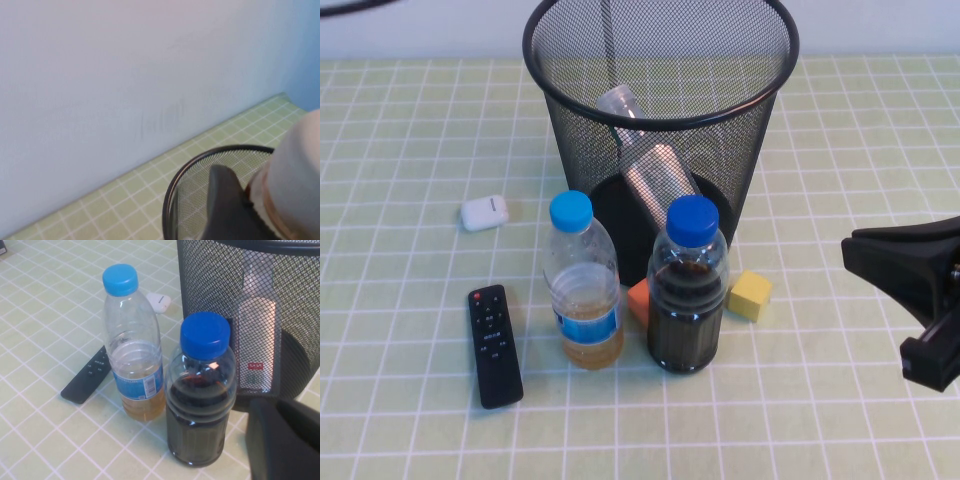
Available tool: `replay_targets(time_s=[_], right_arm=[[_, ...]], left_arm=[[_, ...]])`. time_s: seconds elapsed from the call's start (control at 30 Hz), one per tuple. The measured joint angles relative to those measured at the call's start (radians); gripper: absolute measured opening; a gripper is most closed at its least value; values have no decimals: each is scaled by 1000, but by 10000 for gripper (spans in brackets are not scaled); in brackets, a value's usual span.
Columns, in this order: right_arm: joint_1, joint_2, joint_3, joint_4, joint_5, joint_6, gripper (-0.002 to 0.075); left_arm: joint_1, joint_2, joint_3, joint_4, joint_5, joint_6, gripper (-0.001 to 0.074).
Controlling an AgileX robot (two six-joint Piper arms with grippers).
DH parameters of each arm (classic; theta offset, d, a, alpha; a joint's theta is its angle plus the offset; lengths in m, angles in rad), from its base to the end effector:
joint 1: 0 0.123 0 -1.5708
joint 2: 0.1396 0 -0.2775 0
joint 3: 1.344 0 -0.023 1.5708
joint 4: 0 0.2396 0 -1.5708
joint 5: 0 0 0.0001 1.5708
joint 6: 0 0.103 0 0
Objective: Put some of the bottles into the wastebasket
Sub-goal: Place the bottle in the trash can
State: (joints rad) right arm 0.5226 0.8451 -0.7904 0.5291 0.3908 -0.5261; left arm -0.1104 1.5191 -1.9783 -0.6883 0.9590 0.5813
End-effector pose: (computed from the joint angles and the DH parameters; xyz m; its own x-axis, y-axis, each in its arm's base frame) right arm 0.1474 0.1078 0.3541 -0.2438 -0.1750 -0.9539 -0.6563 0.7540 0.0294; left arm 0.2937 -0.0865 0.5186 -0.1963 0.1417 -0.9703 0.6233 0.7819 -0.0119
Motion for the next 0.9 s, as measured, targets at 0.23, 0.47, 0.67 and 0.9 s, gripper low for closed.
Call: replay_targets(time_s=[0.23,0.47,0.67,0.9], right_arm=[[0,0,0,0,0,0,0],[0,0,0,2,0,12,0],[0,0,0,2,2,12,0],[0,0,0,4,8,12,0]], left_arm=[[-158,231,-239,-11,16,-4,292],[-304,415,-303,101,18,21,292],[-374,524,-304,169,18,48,292],[-388,583,-304,245,50,52,292]])
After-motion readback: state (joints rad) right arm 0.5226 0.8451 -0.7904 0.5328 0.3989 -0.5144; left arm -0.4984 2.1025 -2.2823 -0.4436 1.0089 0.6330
